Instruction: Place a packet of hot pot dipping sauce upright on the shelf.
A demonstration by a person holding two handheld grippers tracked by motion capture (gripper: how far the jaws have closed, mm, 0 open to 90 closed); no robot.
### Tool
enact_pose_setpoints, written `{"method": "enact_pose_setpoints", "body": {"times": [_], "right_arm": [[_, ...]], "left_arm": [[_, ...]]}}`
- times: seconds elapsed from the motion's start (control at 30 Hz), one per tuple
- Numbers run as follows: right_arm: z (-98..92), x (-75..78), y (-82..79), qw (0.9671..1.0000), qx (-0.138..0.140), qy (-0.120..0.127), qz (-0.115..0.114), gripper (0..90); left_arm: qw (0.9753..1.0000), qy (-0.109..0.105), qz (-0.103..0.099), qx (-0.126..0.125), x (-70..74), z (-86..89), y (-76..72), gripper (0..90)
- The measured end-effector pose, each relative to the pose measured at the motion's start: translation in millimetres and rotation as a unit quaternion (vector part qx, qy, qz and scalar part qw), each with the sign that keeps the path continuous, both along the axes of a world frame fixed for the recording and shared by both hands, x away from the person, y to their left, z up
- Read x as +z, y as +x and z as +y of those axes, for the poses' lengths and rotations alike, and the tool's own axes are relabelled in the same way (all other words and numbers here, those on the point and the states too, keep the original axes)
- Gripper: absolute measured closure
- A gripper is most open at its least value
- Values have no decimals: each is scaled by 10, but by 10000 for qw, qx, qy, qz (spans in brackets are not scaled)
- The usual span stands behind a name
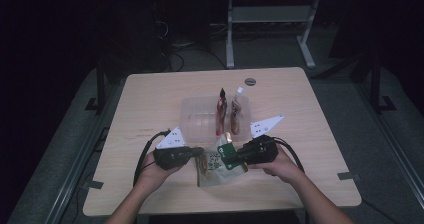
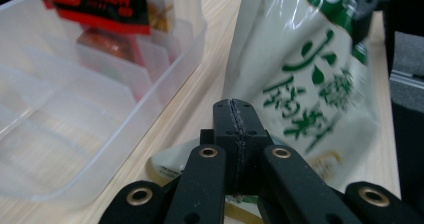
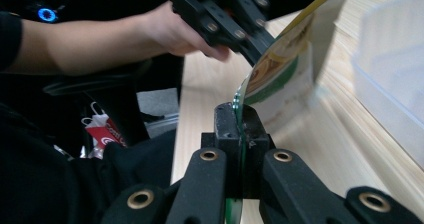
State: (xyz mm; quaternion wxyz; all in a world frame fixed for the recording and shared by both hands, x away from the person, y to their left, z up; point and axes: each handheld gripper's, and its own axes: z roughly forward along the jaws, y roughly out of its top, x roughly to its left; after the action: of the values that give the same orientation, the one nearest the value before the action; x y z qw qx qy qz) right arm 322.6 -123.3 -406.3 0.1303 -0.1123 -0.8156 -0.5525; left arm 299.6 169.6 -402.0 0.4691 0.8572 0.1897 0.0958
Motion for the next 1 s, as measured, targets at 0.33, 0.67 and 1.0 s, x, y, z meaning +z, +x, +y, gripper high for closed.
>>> {"method": "enact_pose_setpoints", "body": {"times": [0.33, 0.67, 1.0], "right_arm": [[191, 114, -66, 9997, 155, 117, -163, 900], [151, 191, -23, 9992, -58, 241, -305, 900], [170, 295, 56, 9984, -208, 298, -430, 900]], "left_arm": [[9990, 39, 64, -449, -24, -220, -63, 892], [9993, 15, 195, -334, -27, -100, -52, 771], [9974, 225, 594, -328, -60, 142, -127, 541]]}}
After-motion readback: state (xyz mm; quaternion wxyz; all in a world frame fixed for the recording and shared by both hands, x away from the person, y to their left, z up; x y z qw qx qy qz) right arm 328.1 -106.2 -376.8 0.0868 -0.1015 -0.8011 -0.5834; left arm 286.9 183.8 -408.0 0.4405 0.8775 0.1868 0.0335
